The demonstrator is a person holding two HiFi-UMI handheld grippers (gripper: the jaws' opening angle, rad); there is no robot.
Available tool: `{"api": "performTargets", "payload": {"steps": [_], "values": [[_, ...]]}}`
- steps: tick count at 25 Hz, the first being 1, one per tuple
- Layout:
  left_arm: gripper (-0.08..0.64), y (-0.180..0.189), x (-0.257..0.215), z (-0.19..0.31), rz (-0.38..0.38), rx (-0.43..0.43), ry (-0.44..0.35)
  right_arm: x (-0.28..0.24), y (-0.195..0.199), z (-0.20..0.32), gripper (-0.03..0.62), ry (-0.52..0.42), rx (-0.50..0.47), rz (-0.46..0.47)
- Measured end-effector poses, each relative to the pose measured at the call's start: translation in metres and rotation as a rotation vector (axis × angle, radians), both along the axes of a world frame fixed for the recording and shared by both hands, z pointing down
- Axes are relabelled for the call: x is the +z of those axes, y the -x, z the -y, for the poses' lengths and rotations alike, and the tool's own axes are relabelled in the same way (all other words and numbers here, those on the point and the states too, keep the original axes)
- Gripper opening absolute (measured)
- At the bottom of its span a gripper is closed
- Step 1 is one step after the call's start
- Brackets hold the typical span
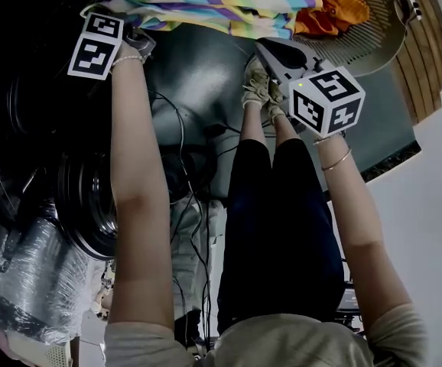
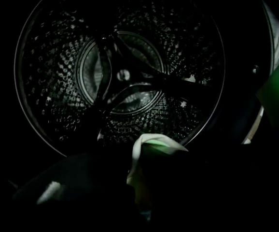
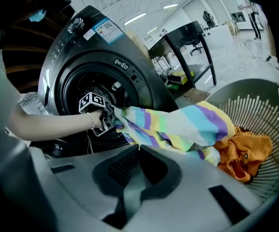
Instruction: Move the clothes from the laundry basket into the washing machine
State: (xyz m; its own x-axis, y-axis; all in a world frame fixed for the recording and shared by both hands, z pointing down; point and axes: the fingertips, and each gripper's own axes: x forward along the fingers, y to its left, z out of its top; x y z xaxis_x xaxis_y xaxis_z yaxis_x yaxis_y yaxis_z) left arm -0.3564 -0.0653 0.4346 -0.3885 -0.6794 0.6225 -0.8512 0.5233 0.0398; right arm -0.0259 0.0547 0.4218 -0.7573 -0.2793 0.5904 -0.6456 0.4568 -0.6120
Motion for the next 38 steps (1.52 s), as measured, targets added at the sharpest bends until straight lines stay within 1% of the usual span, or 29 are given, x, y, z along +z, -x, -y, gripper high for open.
{"api": "performTargets", "payload": {"steps": [1,3,7,8,11,13,16,18,20,22,25,28,32,34,36,37,38], "values": [[0.032,-0.001,0.002,-0.003,-0.023,-0.017,0.006,-0.001,0.0,-0.001,0.012,0.001,-0.001,0.001],[0.071,-0.001,0.0,-0.009,-0.045,-0.038,0.015,-0.002,0.001,-0.004,0.012,0.007,0.0,0.003],[0.141,0.0,-0.002,-0.021,-0.114,-0.06,0.055,-0.006,0.002,-0.011,0.012,0.013,-0.007,0.008],[0.167,-0.002,-0.003,-0.023,-0.13,-0.058,0.06,-0.007,0.002,-0.013,0.012,0.015,-0.007,0.007],[0.222,-0.011,-0.006,-0.034,-0.14,-0.031,0.063,-0.007,0.003,-0.016,0.012,0.023,0.0,0.012],[0.232,-0.022,-0.009,-0.042,-0.127,-0.001,0.051,-0.008,0.004,-0.017,0.012,0.025,0.0,0.016],[0.237,-0.049,-0.012,-0.057,-0.114,0.041,0.032,-0.01,0.005,-0.018,0.012,0.022,-0.005,0.015],[0.267,-0.071,-0.008,-0.069,-0.132,0.058,0.03,-0.011,0.006,-0.018,0.012,0.015,-0.006,0.016],[0.293,-0.097,0.004,-0.08,-0.189,0.067,0.026,-0.011,0.004,-0.017,0.012,0.008,0.0,0.016],[0.345,-0.126,0.021,-0.088,-0.265,0.082,0.029,-0.012,0.0,-0.017,0.012,0.005,0.012,0.019],[0.383,-0.172,0.051,-0.096,-0.389,0.111,0.07,-0.011,-0.005,-0.02,0.012,0.003,0.018,0.018],[0.393,-0.205,0.078,-0.098,-0.486,0.113,0.092,-0.005,-0.011,-0.027,0.012,0.013,0.015,0.005],[0.401,-0.228,0.099,-0.083,-0.546,0.105,0.088,0.004,-0.023,-0.031,0.012,0.027,0.021,-0.008],[0.399,-0.231,0.111,-0.074,-0.547,0.109,0.111,0.007,-0.025,-0.031,0.012,0.028,0.023,-0.01],[0.388,-0.232,0.114,-0.068,-0.517,0.155,0.133,0.009,-0.024,-0.032,0.012,0.031,0.022,-0.009],[0.364,-0.232,0.113,-0.065,-0.497,0.182,0.134,0.01,-0.023,-0.033,0.012,0.032,0.019,-0.009],[0.3,-0.232,0.111,-0.063,-0.475,0.204,0.131,0.01,-0.023,-0.034,0.012,0.032,0.016,-0.008]]}}
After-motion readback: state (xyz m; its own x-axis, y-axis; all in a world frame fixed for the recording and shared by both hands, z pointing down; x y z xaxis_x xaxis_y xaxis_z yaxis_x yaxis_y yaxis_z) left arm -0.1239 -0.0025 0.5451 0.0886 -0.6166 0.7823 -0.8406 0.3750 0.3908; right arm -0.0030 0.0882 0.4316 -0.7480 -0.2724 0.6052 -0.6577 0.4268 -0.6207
